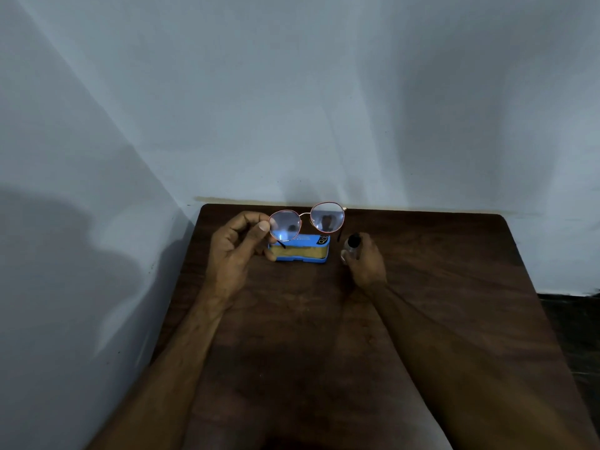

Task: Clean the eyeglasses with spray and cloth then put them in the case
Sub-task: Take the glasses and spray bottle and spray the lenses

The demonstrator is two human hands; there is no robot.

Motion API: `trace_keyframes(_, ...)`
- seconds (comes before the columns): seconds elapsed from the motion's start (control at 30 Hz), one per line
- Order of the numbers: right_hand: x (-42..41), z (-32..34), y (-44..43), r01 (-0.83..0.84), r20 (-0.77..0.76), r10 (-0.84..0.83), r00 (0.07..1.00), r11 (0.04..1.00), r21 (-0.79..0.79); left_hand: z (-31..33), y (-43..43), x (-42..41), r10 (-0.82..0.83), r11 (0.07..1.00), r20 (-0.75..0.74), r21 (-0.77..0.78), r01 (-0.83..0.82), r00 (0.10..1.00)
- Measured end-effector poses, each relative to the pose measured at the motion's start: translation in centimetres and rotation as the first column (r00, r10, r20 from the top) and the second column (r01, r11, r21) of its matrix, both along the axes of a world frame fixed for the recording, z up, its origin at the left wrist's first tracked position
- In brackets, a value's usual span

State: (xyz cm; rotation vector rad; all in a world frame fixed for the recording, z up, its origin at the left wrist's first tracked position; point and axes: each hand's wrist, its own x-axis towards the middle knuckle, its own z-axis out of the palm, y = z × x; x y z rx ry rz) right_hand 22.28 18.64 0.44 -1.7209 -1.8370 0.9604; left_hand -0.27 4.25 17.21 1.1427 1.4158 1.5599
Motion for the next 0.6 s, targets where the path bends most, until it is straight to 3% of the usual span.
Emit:
trace_keyframes(0.17,0.4,1.9,-0.5,0.118,-0.213,-0.122,0.969,0.992,-0.031,1.4,-0.2,0.8,0.084,0.996,0.020,0.020,-0.084,0.996)
trace_keyframes(0.33,1.9,7.0,-1.3,0.171,-0.412,-0.113,0.904,0.979,0.107,2.7,-0.1,0.9,0.194,0.980,0.088,0.020,-0.197,0.977)
trace_keyframes(0.5,3.5,11.9,-2.7,0.136,-0.698,-0.093,0.710,0.991,0.007,4.3,-0.4,2.1,0.226,0.971,0.193,0.035,-0.237,0.955)
trace_keyframes(0.6,4.2,14.7,-3.6,0.080,-0.775,-0.059,0.629,0.997,-0.011,5.2,-0.5,3.0,0.200,0.975,0.211,0.049,-0.215,0.957)
